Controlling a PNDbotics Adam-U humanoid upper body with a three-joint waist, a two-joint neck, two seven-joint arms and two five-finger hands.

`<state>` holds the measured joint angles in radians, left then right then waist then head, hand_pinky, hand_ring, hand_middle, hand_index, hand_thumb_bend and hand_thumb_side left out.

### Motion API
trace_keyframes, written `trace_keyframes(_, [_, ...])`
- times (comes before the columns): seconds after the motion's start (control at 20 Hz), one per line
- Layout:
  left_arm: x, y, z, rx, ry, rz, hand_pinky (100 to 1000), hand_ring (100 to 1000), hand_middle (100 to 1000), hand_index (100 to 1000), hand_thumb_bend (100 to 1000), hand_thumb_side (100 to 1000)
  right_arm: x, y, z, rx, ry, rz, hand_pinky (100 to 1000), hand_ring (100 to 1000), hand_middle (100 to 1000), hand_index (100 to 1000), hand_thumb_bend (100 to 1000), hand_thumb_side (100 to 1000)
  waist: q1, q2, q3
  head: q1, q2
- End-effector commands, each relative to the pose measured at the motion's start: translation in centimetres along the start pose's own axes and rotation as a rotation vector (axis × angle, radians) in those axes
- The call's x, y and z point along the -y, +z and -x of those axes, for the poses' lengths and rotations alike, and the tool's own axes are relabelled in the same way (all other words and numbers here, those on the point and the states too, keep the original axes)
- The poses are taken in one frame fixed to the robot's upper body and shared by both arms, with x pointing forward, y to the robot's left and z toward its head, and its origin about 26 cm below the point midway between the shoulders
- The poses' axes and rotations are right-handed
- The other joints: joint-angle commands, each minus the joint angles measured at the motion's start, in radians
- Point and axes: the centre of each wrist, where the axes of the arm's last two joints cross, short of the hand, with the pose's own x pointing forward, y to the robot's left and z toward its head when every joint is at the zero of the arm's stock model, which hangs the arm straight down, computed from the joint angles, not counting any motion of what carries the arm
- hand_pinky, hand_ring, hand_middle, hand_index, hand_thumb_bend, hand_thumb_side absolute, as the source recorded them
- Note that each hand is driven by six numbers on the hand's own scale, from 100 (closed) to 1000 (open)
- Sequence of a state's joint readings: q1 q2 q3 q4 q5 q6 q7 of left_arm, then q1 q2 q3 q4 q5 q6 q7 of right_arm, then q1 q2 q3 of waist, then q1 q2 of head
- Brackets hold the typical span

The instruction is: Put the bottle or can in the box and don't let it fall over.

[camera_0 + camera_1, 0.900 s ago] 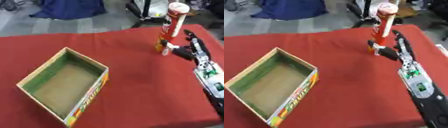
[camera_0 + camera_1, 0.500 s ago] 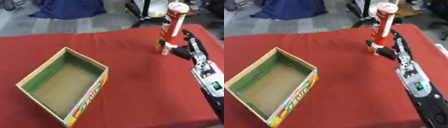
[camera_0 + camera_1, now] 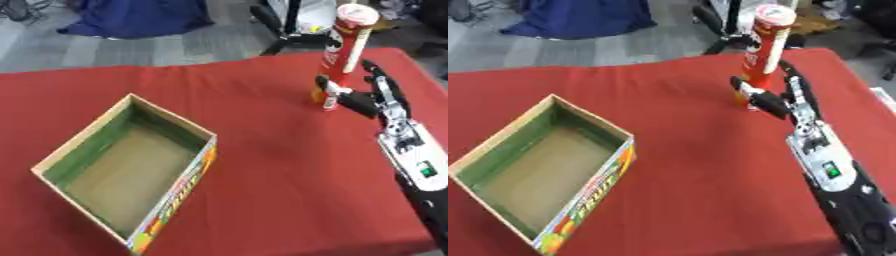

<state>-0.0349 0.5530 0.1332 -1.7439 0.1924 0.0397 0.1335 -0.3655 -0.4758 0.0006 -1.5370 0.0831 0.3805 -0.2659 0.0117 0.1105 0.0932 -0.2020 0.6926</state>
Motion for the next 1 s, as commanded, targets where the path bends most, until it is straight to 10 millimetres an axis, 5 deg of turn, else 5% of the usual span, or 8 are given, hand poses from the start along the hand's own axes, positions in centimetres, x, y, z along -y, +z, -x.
trace_keyframes(0.05, [-0.54,-0.42,-0.76,0.025,-0.021,-0.007,842,872,817,820,124,936,0.61,-0.57,-0.87,0.020,-0.003,0.030,850,1000,993,1000,657,524,0.004,-0.006,0.001,-0.002,-0.011])
trace_keyframes(1.0, [-0.41,-0.35,-0.67,0.025,-0.020,-0.003,842,873,817,818,122,939,1.13,-1.52,-1.66,0.010,-0.070,0.105,840,1000,990,1000,648,535,0.007,0.004,-0.003,-0.005,-0.027])
